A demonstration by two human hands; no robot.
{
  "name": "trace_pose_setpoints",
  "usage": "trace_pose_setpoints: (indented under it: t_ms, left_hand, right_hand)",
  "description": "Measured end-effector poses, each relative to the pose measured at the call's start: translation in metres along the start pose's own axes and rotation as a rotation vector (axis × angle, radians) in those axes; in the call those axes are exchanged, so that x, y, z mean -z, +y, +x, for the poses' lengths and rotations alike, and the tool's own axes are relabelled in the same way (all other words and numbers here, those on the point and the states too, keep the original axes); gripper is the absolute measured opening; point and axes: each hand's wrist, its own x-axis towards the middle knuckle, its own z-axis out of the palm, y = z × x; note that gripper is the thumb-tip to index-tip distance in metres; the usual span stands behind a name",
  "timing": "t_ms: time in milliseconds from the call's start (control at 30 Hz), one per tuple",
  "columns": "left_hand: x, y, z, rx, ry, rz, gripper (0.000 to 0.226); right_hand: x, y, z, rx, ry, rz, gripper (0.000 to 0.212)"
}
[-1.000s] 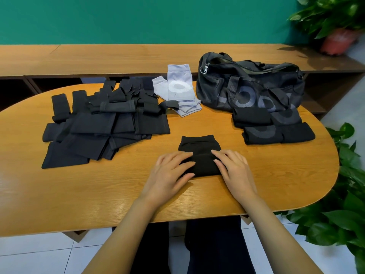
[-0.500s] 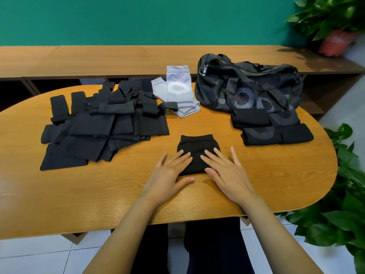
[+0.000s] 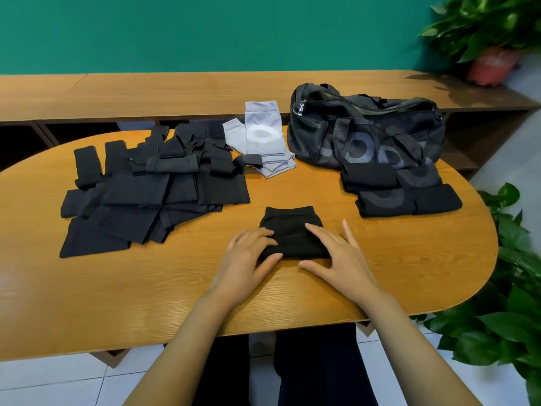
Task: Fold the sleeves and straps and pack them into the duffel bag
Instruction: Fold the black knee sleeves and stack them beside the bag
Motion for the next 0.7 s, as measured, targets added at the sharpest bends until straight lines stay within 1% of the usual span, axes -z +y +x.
trace_pose_setpoints:
  t_ms: [67,100,167,233,300,433,500,533,567,600,633,700]
  left_hand:
    - [0.003,0.003,0.0,0.039,-0.013,-0.033,0.034]
    - [0.005,0.005,0.0,0.068,-0.013,-0.04,0.035]
    - [0.007,0.008,0.0,0.121,0.005,-0.05,0.044]
    - [0.007,0.009,0.0,0.152,0.042,-0.086,0.051]
    - [0.007,0.008,0.001,0.179,0.105,-0.135,0.044]
    - [0.007,0.009,0.005,0.257,0.197,-0.229,0.03]
    - [0.009,0.009,0.009,0.306,0.213,-0.26,0.029]
    - [0.009,0.01,0.01,0.337,0.214,-0.257,0.032]
    - [0.01,0.01,0.011,0.367,0.213,-0.211,0.037]
    - [0.01,0.01,0.011,0.372,0.223,-0.114,0.042]
    - [0.011,0.009,0.009,0.339,0.241,0.006,0.043]
    - [0.01,0.008,0.005,0.169,0.263,0.158,0.038]
  right_hand:
    - [-0.002,0.002,0.002,0.011,0.036,0.04,0.074]
    - [-0.002,0.003,0.002,-0.013,0.044,0.083,0.071]
    - [-0.002,0.006,0.001,-0.108,0.035,0.206,0.061]
    - [-0.003,0.011,0.001,-0.154,0.03,0.315,0.049]
    - [-0.003,0.013,0.004,-0.155,0.063,0.377,0.042]
    - [-0.005,0.011,0.014,-0.158,0.143,0.382,0.041]
    - [-0.007,0.007,0.017,-0.181,0.172,0.356,0.043]
    - [-0.008,0.007,0.019,-0.196,0.182,0.335,0.043]
    - [-0.008,0.005,0.02,-0.209,0.181,0.303,0.042]
    - [-0.008,0.005,0.021,-0.221,0.174,0.274,0.04]
    - [-0.007,0.004,0.022,-0.232,0.163,0.251,0.039]
    - [-0.006,0.004,0.025,-0.247,0.145,0.236,0.037]
